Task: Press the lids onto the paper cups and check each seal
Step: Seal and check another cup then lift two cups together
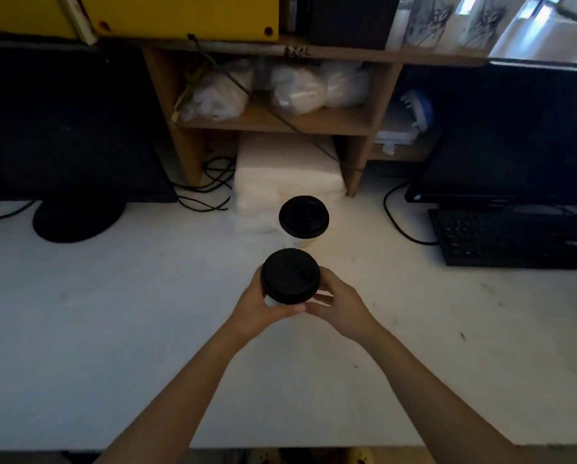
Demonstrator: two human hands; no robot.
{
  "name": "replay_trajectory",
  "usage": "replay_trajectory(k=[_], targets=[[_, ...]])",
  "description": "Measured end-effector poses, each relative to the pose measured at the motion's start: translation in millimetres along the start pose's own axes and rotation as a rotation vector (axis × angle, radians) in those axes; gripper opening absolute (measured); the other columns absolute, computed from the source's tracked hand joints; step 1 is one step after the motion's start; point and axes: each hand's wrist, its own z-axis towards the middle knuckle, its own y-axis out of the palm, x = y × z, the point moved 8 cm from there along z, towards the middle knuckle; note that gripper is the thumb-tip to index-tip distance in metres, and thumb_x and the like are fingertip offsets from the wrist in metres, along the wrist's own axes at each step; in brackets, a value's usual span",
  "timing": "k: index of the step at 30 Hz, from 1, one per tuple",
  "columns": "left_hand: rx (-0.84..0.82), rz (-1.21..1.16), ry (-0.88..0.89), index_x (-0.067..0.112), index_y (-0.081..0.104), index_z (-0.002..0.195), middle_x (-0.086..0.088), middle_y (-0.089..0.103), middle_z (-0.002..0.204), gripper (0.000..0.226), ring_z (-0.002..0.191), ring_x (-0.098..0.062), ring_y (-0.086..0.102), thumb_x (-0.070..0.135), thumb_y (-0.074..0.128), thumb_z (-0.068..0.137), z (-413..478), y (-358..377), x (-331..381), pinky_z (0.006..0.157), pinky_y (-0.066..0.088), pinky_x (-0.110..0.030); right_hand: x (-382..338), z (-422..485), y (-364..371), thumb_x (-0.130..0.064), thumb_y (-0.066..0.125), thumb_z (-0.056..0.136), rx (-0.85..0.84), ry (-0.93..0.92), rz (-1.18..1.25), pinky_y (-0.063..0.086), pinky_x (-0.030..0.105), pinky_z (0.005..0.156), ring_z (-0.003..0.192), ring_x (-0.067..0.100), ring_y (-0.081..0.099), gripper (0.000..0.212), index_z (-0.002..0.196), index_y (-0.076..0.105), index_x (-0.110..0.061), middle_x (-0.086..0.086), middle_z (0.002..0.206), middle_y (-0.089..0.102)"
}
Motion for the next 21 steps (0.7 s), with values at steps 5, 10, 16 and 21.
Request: replay_trajectory(k=[5,10,16,21], targets=[[0.029,-0.040,0.003,0.047,0.043,0.120,0.023,0.054,0.125,0.080,0.113,0.011,0.051,0.021,0.088,0.059,-1.7,-19.3,-1.8,0.090,0.046,-0.012,2.8,17.3,-12.5,-0.005,0.071,0.079,-0.017,-0.007,-0.046,0.047,0.012,0.080,0.108,0.018,0.060,0.052,0.126,0.049,-0.013,0.001,0.118,0.059],[0.074,-0.200,-0.013,0.037,0.053,0.117,0.018,0.061,0.120,0.068,0.111,0.002,0.056,0.028,0.085,0.057,-4.9,-48.9,8.8,0.082,0.050,-0.014,9.8,62.4,-46.7,-0.021,0.078,0.074,0.131,0.104,-0.102,0.041,0.029,0.088,0.115,0.020,0.048,0.078,0.137,0.032,-0.009,0.004,0.129,0.045],[0.156,-0.289,-0.011,0.026,0.056,0.117,0.005,0.065,0.120,0.053,0.111,-0.010,0.060,0.024,0.078,0.068,-9.3,-88.8,26.9,0.087,0.050,-0.024,-4.3,102.5,-34.0,-0.021,0.082,0.070,0.037,0.033,0.036,0.034,0.026,0.096,0.126,0.013,0.037,0.091,0.141,0.025,-0.017,-0.008,0.134,0.038],[0.168,-0.285,0.009,0.027,0.058,0.113,0.011,0.072,0.107,0.040,0.102,-0.005,0.065,0.029,0.066,0.074,-16.3,-108.1,44.1,0.075,0.054,-0.018,-5.2,107.0,-30.3,-0.019,0.082,0.070,0.124,0.027,0.165,0.037,0.027,0.095,0.118,0.011,0.042,0.084,0.137,0.031,-0.021,-0.007,0.131,0.044]])
